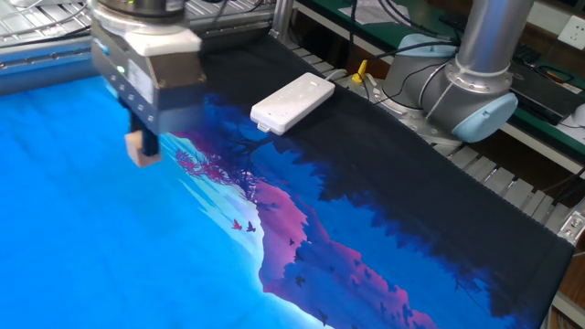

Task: Pick up the small block on the left and move it to the right

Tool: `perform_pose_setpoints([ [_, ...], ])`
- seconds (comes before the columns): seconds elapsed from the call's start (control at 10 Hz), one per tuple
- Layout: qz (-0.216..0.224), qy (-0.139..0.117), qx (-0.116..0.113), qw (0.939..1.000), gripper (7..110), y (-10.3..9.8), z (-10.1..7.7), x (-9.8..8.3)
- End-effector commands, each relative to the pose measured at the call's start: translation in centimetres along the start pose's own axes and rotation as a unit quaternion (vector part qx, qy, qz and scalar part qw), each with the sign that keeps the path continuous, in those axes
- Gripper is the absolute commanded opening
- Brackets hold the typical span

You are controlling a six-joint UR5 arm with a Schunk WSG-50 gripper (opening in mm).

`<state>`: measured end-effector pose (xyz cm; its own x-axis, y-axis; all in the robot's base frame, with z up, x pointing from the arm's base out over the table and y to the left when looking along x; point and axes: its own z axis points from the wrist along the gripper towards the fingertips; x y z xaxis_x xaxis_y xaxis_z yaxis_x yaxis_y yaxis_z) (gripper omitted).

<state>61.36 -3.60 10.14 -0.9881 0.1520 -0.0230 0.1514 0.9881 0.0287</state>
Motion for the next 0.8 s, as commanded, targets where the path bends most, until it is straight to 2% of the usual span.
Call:
perform_pose_setpoints([
  [0.0, 0.031, -0.008, -0.015, 0.9994, 7, 4.7, -0.5, 1.2],
  [0.1, 0.035, -0.017, -0.018, 0.9991, 7, 5.4, 0.3, 1.4],
  [0.3, 0.040, -0.030, -0.008, 0.9987, 7, 5.9, 2.0, 1.8],
  [0.7, 0.043, -0.044, -0.006, 0.9981, 7, 6.4, 3.5, 1.5],
])
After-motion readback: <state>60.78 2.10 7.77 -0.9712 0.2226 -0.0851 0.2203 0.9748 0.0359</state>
